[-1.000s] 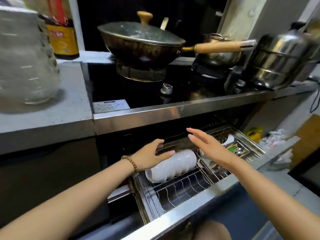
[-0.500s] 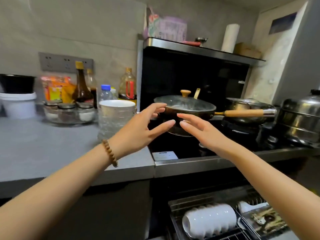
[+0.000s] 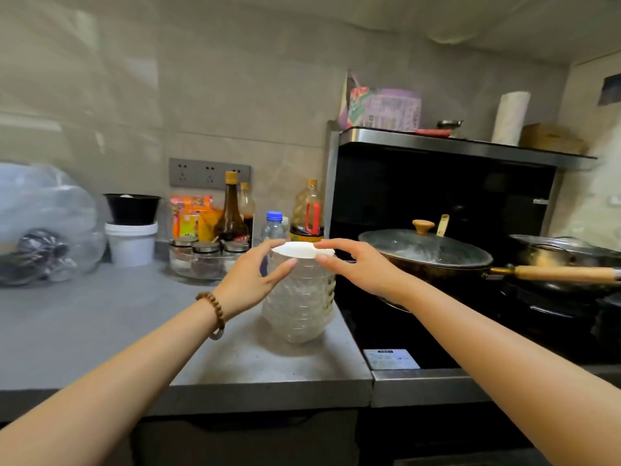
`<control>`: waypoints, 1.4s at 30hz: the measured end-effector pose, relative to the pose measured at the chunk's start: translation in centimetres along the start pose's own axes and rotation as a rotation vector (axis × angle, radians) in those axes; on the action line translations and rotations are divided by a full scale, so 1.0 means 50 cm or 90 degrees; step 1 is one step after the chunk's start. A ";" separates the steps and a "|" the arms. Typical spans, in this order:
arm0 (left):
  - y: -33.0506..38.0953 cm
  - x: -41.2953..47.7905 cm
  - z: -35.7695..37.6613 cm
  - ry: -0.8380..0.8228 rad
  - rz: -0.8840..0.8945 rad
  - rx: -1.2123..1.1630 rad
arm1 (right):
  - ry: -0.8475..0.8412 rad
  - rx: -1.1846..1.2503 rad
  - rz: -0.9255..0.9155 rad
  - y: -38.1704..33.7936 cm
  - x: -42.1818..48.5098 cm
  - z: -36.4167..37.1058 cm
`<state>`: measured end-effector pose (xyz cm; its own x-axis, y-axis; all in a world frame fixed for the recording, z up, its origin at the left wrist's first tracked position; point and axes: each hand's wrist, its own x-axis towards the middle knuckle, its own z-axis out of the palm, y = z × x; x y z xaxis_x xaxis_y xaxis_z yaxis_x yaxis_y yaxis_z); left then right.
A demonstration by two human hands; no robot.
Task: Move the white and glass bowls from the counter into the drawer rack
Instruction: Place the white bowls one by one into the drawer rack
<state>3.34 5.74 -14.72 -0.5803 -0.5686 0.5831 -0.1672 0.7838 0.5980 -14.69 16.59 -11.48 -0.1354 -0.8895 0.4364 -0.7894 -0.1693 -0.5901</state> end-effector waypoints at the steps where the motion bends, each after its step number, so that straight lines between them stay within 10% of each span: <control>1: -0.007 0.007 0.002 -0.008 -0.009 -0.015 | -0.008 -0.011 0.002 0.000 0.014 0.003; 11: -0.077 0.031 0.057 0.023 -0.091 -0.180 | -0.097 -0.073 0.023 0.010 0.097 0.021; 24: -0.060 0.061 0.088 0.097 -0.118 -0.207 | 0.036 0.023 -0.034 0.009 0.109 0.041; 36: 0.100 0.079 0.090 0.151 0.083 -0.305 | 0.183 0.218 -0.068 -0.059 0.005 -0.075; 42: 0.211 0.025 0.207 -0.006 0.144 -0.389 | 0.186 0.289 0.010 -0.019 -0.177 -0.179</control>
<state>-7.41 15.88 -13.37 -0.5558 -0.4009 0.7283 0.4423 0.5992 0.6674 -18.11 28.40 -8.71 -0.3571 -0.7496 0.5572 -0.4560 -0.3807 -0.8045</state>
